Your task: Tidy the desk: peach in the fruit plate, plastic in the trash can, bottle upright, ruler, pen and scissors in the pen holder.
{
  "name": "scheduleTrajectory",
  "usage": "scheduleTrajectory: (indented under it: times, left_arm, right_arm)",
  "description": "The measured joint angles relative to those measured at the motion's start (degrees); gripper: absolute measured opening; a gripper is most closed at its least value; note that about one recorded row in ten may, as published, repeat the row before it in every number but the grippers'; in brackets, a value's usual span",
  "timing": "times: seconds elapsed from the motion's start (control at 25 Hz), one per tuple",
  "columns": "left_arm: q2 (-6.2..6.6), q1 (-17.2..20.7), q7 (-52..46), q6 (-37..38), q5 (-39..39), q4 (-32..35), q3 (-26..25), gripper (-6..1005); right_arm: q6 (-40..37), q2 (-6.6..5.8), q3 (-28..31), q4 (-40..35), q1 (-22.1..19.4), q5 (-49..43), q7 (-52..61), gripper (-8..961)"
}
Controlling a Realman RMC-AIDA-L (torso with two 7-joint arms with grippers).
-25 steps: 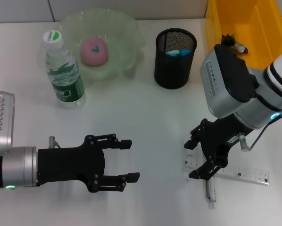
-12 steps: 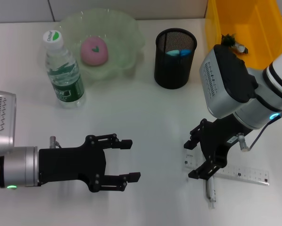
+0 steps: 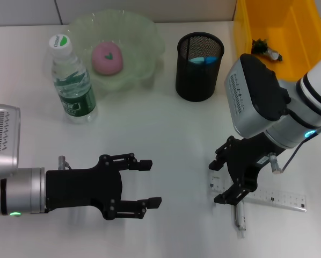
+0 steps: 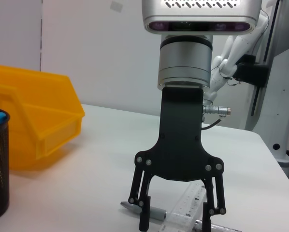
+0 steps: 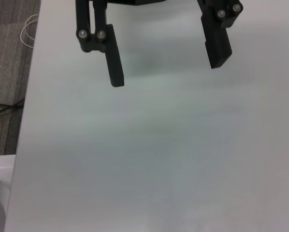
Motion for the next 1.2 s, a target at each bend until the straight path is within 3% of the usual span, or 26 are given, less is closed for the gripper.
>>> scheduleTrajectory:
  times: [0.76,0.92,1.2]
  left_arm:
    - [0.03,0.0,-0.1,-0.6,-0.4,0.0,0.0,784]
    - [0.07,0.0,-0.1,-0.6,-0.4,0.1,0.0,784]
    - [0.3,0.0,-0.1,-0.3,-0.4,0.3,-0.1,784]
  right_arm:
    - [0.8,0.0,-0.4,0.2,0.0,-0.2,-0.5,698]
    - [0.9,0.0,-1.1,0.2,0.0,-0.2,-0.4,508]
    - [1.3,0.0,-1.5,0.2,0.0,-0.2,0.0,467]
